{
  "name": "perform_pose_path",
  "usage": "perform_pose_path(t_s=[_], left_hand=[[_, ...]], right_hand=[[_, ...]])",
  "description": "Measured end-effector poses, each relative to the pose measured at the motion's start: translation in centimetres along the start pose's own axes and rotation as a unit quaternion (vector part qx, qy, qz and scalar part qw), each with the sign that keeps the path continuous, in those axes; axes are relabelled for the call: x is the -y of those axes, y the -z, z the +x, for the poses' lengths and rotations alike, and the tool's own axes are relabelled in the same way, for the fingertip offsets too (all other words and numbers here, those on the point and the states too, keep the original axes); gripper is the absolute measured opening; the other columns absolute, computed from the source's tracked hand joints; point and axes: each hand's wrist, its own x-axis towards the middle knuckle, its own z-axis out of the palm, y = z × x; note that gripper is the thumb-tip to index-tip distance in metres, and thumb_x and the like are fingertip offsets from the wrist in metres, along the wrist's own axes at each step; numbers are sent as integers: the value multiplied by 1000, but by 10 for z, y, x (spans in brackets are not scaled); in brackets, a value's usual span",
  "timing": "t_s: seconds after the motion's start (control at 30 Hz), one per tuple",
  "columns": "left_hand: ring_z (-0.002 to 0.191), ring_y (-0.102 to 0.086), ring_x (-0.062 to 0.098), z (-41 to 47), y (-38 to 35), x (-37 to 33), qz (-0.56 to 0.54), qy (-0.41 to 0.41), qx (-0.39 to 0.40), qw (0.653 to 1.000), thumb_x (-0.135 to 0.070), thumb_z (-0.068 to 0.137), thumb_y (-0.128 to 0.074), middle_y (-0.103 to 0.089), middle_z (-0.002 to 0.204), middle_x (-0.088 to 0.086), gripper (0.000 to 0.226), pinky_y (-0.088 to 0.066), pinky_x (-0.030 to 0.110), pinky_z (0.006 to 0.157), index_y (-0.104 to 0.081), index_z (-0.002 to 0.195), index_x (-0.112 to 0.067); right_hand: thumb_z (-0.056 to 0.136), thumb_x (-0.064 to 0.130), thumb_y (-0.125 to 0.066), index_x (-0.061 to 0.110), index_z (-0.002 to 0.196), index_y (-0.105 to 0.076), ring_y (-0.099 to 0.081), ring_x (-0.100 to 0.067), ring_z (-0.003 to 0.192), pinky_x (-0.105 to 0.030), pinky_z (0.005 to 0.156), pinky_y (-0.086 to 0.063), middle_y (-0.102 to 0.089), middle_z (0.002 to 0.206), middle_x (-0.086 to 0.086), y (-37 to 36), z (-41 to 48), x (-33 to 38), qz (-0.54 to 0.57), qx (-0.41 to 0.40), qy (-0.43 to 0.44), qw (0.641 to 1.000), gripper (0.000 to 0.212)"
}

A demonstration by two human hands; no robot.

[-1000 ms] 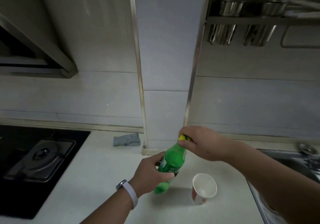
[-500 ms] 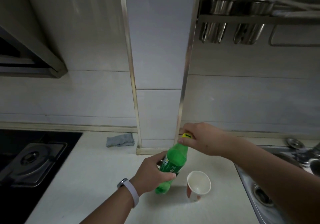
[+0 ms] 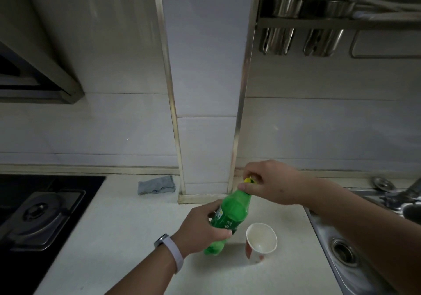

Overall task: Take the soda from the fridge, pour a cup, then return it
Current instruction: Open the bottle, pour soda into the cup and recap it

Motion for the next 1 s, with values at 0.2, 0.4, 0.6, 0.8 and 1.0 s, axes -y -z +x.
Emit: perform_pose_path(t_s=[0.2, 0.4, 0.6, 0.8, 1.0], left_hand=[[92, -65, -4, 5, 3, 2, 18, -5, 4, 1000, -31, 61, -82, -72, 101, -21, 63, -55, 22, 82, -62, 119, -46], [95, -66, 1, 5, 4, 7, -4, 6, 35, 999, -31, 60, -82, -72, 103, -20, 64, -56, 27, 86, -63, 120, -44], [94, -66, 1, 1, 2, 9, -10, 7, 37, 999, -31, 60, -84, -72, 102, -19, 64, -58, 32, 85, -63, 118, -48], [95, -67, 4, -2, 8, 15, -2, 11, 38, 999, -34, 58, -84, -73, 104, -16, 65, -59, 37, 84, -62, 118, -48], [94, -67, 2, -5, 14, 20, 5, 14, 44, 999, -33, 59, -84, -73, 103, -17, 65, -59, 36, 84, -62, 119, -47]], right_hand=[[95, 52, -50, 29, 99, -51, -48, -3, 71, -27, 61, -38, -50, 78, 13, -5, -3, 0, -35, 23, -3, 999, 24], [82, 3, -57, 25, 92, -54, -45, -4, 86, -29, 81, -43, -45, 98, 16, -6, -6, -2, 0, 26, 123, 992, 25], [89, 55, -57, 32, 108, -55, -56, -9, 88, -29, 77, -49, -56, 99, 12, -10, -5, 0, 26, -6, -4, 1000, 30], [89, 37, -61, 37, 117, -52, -54, -2, 86, -25, 72, -46, -54, 99, 19, -15, -9, -1, 31, 9, 19, 999, 30], [88, 58, -56, 36, 110, -54, -54, -6, 71, -24, 60, -38, -58, 85, 11, -19, -7, 8, 26, -8, -50, 998, 32]])
